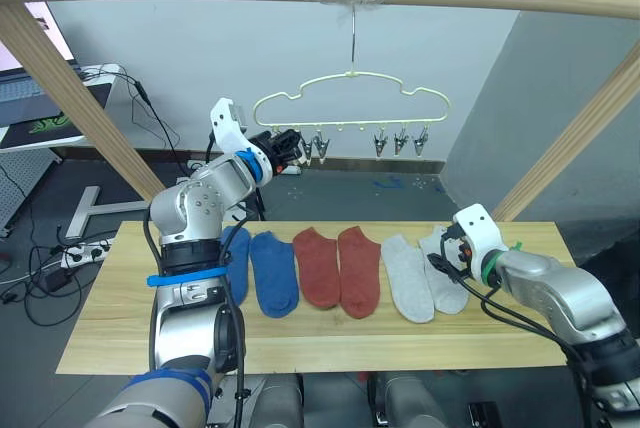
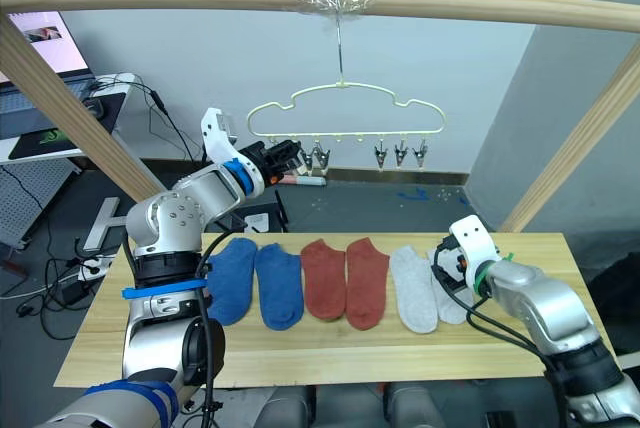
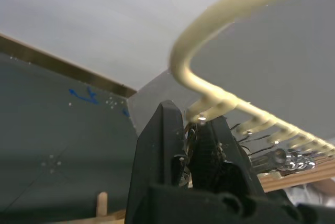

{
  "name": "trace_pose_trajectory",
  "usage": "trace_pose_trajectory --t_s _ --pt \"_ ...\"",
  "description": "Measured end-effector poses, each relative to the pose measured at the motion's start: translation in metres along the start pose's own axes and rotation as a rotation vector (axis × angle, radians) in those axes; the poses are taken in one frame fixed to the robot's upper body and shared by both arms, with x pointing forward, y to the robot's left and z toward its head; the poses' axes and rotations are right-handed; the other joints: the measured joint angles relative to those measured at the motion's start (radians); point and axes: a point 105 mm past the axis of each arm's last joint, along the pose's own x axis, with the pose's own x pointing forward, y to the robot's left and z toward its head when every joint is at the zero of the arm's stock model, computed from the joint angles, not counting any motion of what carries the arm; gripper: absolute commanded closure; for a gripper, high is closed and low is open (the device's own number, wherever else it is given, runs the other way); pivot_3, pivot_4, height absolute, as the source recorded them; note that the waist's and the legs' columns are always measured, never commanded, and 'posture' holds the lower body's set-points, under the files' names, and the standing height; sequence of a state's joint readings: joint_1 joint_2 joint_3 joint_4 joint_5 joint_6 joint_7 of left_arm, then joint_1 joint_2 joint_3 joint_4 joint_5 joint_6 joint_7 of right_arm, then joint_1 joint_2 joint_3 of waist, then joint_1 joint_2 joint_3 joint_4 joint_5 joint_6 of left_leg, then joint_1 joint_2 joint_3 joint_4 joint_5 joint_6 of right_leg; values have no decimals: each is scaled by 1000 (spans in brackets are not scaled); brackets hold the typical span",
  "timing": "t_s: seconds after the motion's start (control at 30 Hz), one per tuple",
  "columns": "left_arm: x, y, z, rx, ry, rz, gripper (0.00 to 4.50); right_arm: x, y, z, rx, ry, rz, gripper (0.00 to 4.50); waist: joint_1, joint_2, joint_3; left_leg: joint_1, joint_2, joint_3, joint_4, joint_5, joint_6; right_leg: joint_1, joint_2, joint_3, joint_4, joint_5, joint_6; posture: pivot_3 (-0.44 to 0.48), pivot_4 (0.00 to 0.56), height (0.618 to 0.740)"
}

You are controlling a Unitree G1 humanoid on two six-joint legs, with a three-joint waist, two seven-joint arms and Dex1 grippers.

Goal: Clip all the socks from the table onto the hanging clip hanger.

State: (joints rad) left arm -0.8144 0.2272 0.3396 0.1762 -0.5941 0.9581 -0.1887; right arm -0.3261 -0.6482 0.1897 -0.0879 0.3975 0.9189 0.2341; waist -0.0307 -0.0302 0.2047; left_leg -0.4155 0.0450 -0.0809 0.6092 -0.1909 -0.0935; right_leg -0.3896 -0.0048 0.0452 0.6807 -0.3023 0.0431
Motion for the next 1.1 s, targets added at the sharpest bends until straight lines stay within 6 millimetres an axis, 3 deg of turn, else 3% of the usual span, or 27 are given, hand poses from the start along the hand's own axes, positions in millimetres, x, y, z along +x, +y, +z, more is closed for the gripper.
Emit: trace_pose_trajectory --t_s 0.2,0.47,0.6,0.8,1.1 --pt "-7 8 8 28 0 21 4358 25 -24 -4 15 42 -65 0 2 0 0 0 0 0 0 0 0 0 0 0 0 2 -4 42 166 740" --pt "-8 9 9 35 13 19 4358 51 -30 -1 121 63 -56 0 1 0 0 0 0 0 0 0 0 0 0 0 0 3 -4 59 169 740" --pt "-8 9 9 37 14 20 4358 58 -28 8 125 42 -45 0 2 0 0 0 0 0 0 0 0 0 0 0 1 3 -4 68 172 740" --pt "-9 8 14 47 7 21 4358 66 -22 -3 131 83 -42 0 4 0 0 0 0 0 0 0 0 0 0 0 1 3 -4 74 174 740" --pt "-10 8 17 55 5 25 4358 68 -21 -2 129 78 -44 0 3 0 0 0 0 0 0 0 0 0 0 0 1 3 -3 79 178 740"
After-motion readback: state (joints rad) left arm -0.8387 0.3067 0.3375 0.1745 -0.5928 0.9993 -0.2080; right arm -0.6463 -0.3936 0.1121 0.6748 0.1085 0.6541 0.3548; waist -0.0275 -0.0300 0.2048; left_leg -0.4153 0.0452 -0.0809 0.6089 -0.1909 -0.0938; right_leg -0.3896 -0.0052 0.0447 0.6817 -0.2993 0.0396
